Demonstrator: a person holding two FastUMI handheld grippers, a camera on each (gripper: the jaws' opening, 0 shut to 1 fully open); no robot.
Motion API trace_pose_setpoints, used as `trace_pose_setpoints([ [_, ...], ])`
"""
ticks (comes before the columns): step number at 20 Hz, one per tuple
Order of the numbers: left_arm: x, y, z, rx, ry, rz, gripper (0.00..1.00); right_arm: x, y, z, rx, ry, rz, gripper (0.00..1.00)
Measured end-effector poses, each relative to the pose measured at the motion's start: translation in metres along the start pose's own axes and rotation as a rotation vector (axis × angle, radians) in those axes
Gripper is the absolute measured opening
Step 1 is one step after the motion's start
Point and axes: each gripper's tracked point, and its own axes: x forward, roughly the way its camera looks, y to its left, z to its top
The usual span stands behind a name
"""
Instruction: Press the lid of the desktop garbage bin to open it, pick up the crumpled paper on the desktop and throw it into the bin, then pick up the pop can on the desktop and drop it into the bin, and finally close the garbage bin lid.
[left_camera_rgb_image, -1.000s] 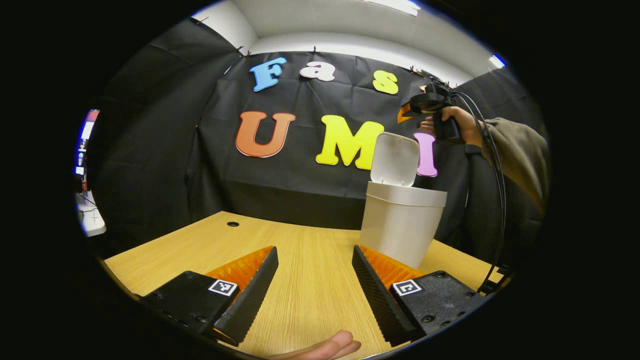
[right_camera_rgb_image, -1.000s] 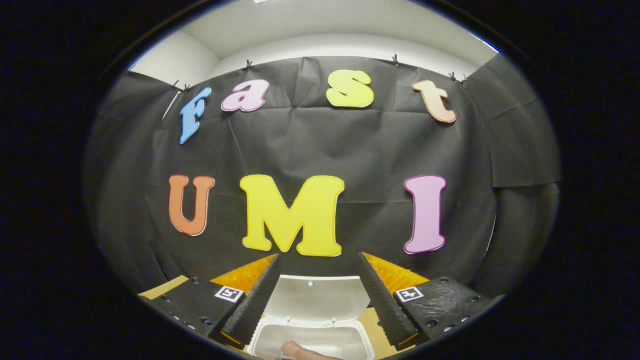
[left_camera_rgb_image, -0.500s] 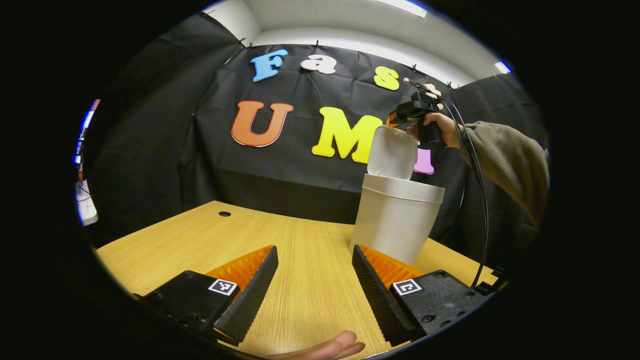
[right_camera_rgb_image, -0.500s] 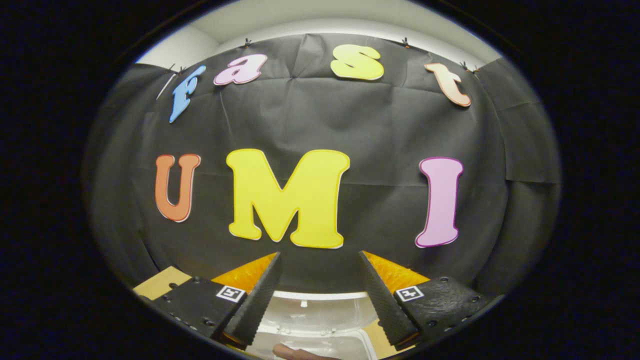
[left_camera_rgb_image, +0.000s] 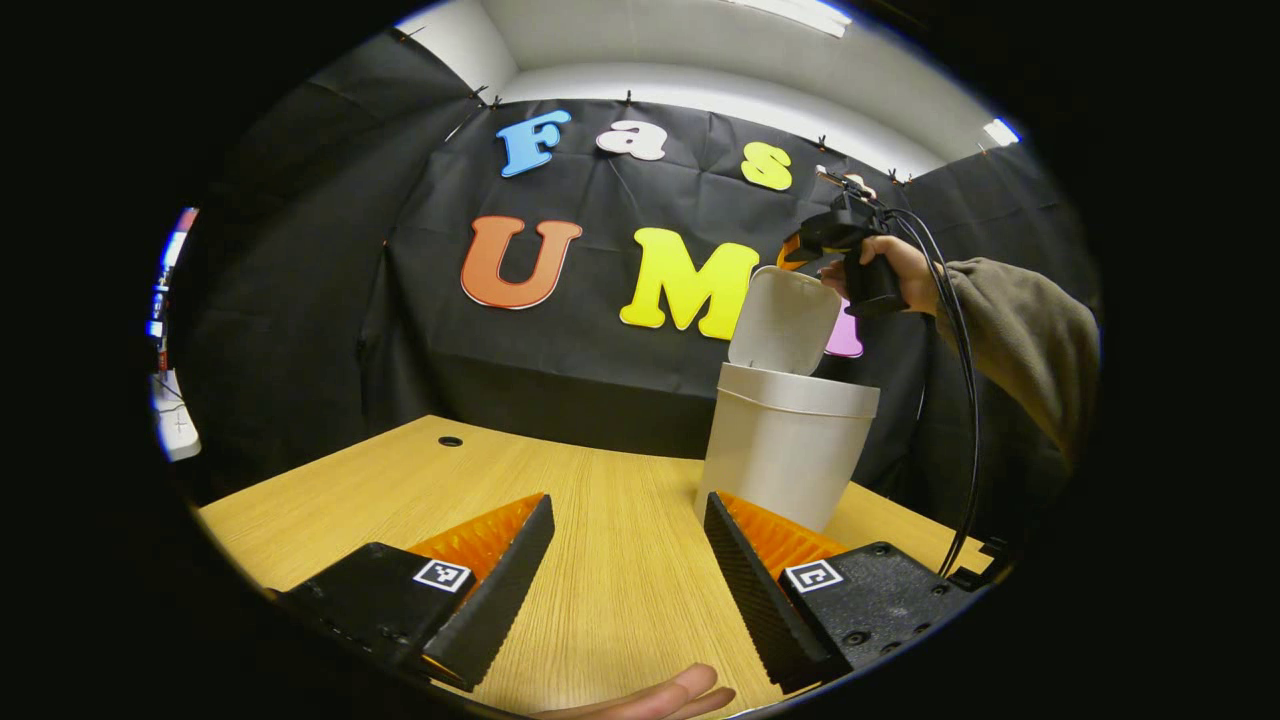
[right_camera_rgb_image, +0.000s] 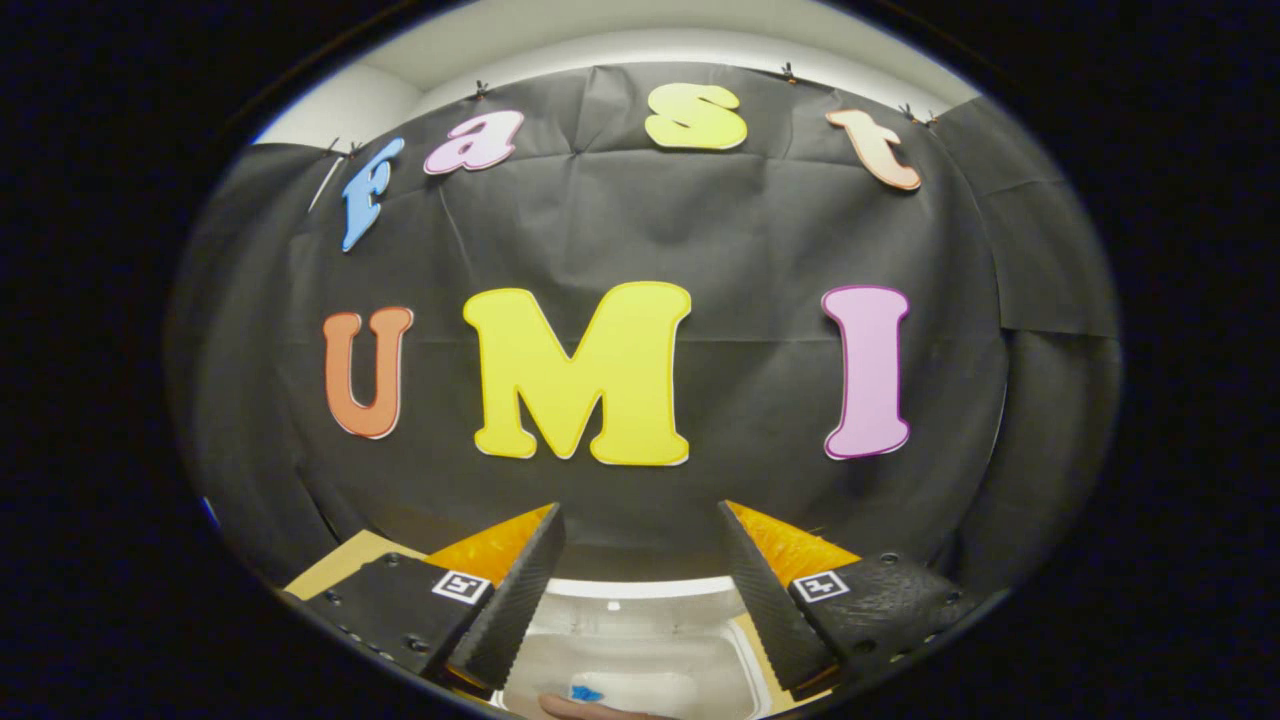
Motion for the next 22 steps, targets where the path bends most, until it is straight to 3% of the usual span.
trace_pose_setpoints([
  [6,-0.01,-0.011,0.006,-0.006,0.001,0.011,0.98,-0.026,-0.004,-0.042,0.034,0.031,-0.039,0.93],
  [9,-0.013,-0.008,0.008,0.029,0.003,0.054,0.98,-0.038,0.006,-0.081,0.007,0.11,-0.015,0.94],
  [13,-0.015,-0.018,0.005,0.043,0.012,0.043,0.98,-0.059,0.01,-0.12,0.013,0.165,-0.002,0.93],
  [17,-0.019,-0.025,0.007,0.058,0.013,0.031,0.98,-0.071,0.009,-0.142,-0.041,0.196,0.002,0.96],
  [22,-0.025,-0.009,0.017,0.083,-0.008,0.069,0.98,-0.075,0.005,-0.16,-0.072,0.237,-0.001,0.96],
])
